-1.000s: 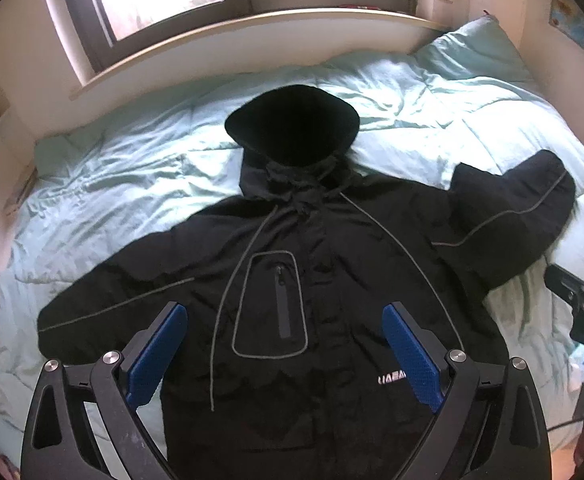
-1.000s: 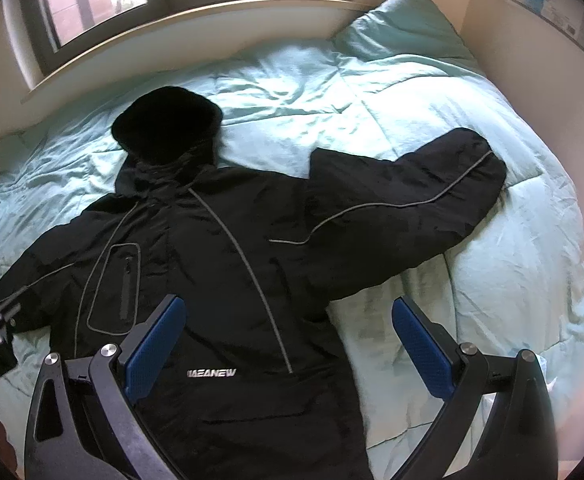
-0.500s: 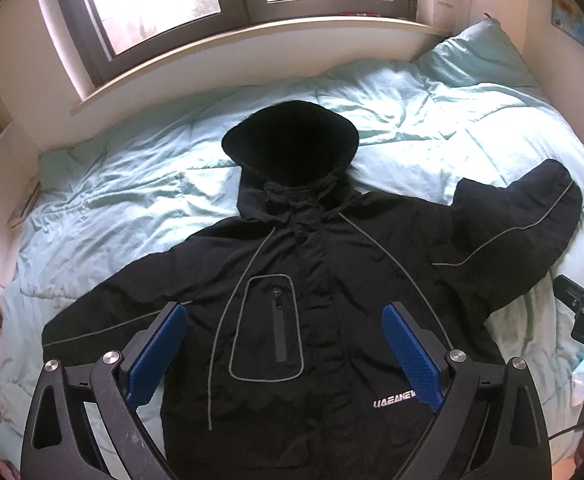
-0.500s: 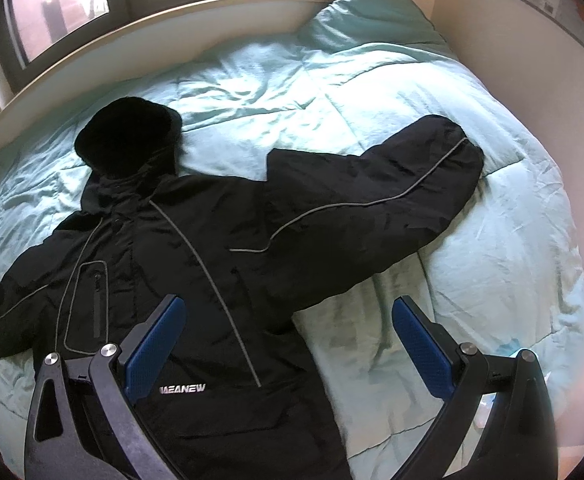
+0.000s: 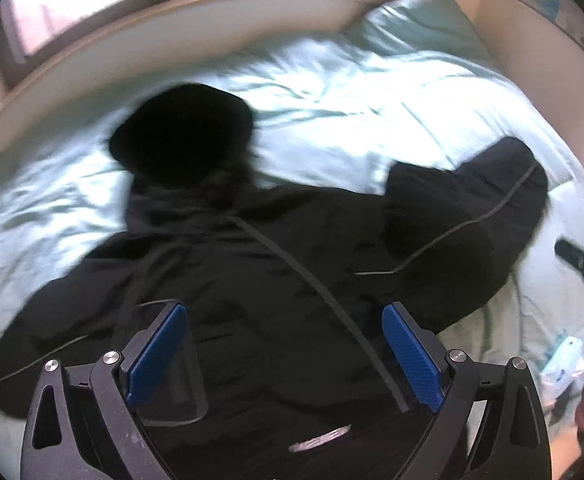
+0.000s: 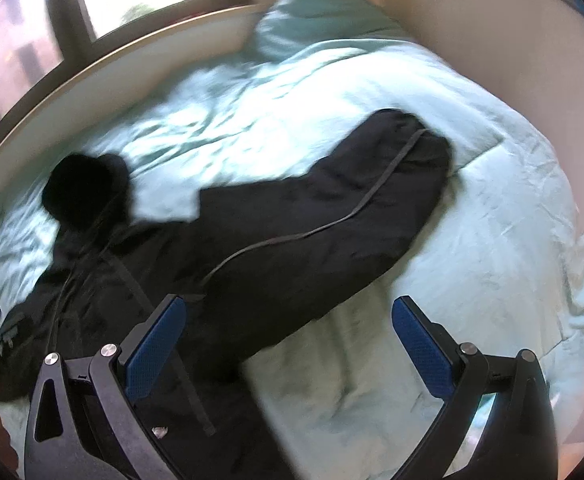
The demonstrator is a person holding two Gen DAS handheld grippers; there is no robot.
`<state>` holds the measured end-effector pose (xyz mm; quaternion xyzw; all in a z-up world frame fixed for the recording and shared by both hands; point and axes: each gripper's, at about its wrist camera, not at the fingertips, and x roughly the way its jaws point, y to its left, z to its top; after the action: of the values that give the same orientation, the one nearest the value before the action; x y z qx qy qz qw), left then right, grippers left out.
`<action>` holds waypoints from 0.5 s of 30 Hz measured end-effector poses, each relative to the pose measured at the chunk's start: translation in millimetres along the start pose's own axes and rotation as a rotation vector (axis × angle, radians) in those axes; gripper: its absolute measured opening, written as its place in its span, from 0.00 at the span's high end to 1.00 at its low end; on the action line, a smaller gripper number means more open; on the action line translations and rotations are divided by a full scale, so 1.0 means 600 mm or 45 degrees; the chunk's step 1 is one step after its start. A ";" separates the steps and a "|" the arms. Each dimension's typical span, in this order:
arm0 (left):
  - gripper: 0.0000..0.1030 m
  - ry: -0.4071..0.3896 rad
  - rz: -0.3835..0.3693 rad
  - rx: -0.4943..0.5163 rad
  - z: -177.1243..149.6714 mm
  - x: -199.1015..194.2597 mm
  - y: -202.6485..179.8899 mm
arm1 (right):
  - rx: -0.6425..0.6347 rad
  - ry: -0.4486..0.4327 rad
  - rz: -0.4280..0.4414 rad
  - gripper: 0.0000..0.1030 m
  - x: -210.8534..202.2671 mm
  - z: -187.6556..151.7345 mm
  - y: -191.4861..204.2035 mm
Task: Fold large clothes
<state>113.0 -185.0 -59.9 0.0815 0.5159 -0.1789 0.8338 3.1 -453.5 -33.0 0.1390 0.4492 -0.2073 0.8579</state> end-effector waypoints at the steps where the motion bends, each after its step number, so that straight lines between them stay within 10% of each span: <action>1: 0.05 0.036 -0.027 0.016 0.009 0.026 -0.014 | 0.035 -0.012 0.003 0.00 0.012 0.012 -0.026; 8: 0.05 0.035 -0.158 0.180 0.056 0.137 -0.114 | 0.164 -0.030 0.056 0.28 0.129 0.105 -0.169; 15: 0.05 0.085 -0.290 0.248 0.085 0.207 -0.172 | 0.266 0.027 0.023 0.30 0.240 0.154 -0.244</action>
<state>166.1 -323.1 -142.3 0.1088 0.5294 -0.3188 0.7786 72.3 -654.3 -108.5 0.2338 0.4328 -0.2437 0.8358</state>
